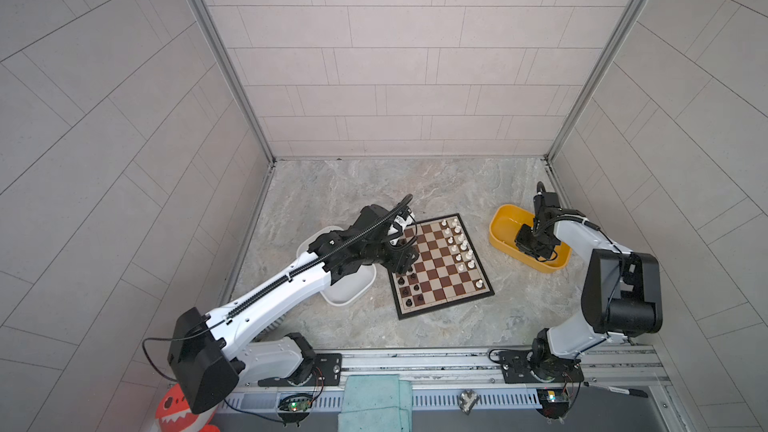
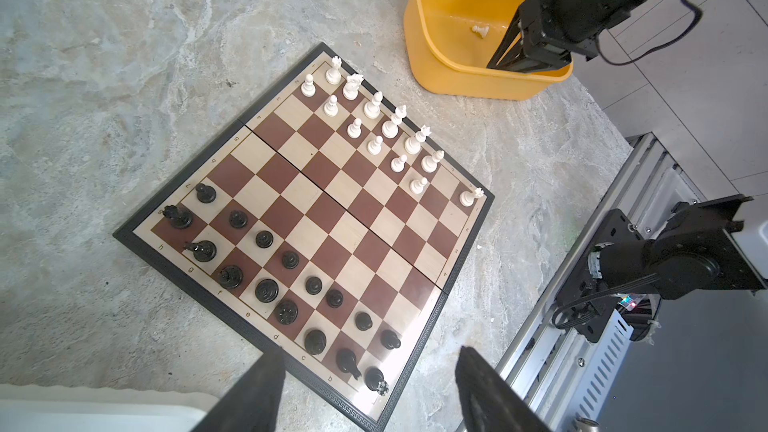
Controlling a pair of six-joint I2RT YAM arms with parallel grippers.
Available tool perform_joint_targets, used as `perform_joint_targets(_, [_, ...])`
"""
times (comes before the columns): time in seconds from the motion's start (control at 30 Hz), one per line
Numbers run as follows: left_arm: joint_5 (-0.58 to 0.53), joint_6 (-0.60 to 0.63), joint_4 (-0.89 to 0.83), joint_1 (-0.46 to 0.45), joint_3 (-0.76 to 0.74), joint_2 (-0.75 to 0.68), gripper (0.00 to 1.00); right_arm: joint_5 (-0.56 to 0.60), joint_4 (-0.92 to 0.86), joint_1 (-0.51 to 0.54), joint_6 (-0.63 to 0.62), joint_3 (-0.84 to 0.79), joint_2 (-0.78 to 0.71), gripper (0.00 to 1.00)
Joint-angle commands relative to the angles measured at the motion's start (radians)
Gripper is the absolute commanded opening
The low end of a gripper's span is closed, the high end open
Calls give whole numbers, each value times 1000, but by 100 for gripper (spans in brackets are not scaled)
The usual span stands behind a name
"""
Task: Set up the chess pieces on the board
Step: 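Lower right gripper into the yellow bin while left gripper retracts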
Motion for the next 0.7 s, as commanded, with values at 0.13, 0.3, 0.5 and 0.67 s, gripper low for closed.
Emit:
perform_joint_targets(0.13, [-14,15,2,-5,-2,-7,72,-108,66,181,169,41,49,22])
perform_joint_targets(0.3, [-14,15,2,-5,-2,-3,72,-129,135,208,213,107,106,27])
perform_joint_targets(0.5, [-4,14,4,-2,-1,13,72,-122,123,173,84,227,211,38])
perform_joint_targets(0.67, [-4,14,5,2,-2,19,72,-36,56,96,6,330,291,39])
